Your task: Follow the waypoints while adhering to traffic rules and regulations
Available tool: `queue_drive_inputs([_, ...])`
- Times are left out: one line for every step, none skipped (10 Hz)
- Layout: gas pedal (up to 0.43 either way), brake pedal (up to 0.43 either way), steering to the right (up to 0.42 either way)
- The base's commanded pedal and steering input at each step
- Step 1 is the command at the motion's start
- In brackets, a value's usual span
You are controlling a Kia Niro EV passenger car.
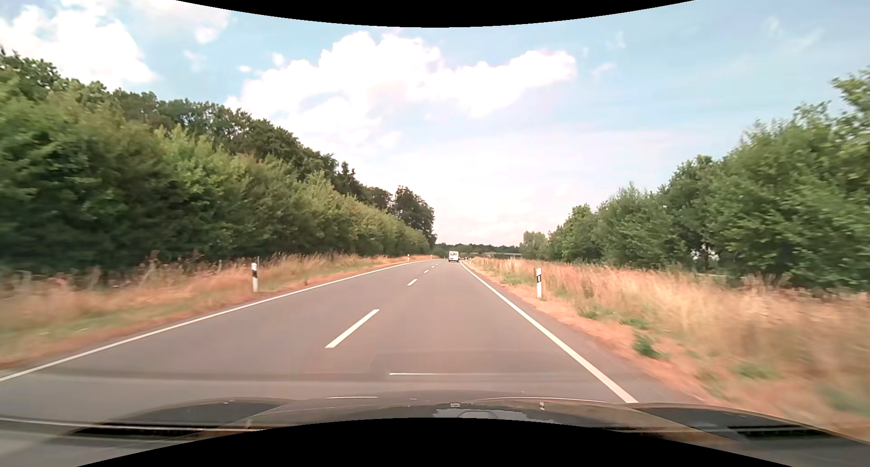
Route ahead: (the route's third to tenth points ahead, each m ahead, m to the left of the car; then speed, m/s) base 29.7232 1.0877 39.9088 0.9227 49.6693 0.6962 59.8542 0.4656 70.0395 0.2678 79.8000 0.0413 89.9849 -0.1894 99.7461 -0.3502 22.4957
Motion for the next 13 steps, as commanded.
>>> queue_drive_inputs([0.24, 0.0, 0.004])
queue_drive_inputs([0.24, 0.0, 0.003])
queue_drive_inputs([0.24, 0.0, 0.003])
queue_drive_inputs([0.228, 0.0, 0.004])
queue_drive_inputs([0.228, 0.0, 0.005])
queue_drive_inputs([0.228, 0.0, 0.005])
queue_drive_inputs([0.228, 0.0, 0.005])
queue_drive_inputs([0.228, 0.0, 0.005])
queue_drive_inputs([0.228, 0.0, 0.004])
queue_drive_inputs([0.228, 0.0, 0.003])
queue_drive_inputs([0.22, 0.0, 0.003])
queue_drive_inputs([0.22, 0.0, 0.003])
queue_drive_inputs([0.22, 0.0, 0.001])
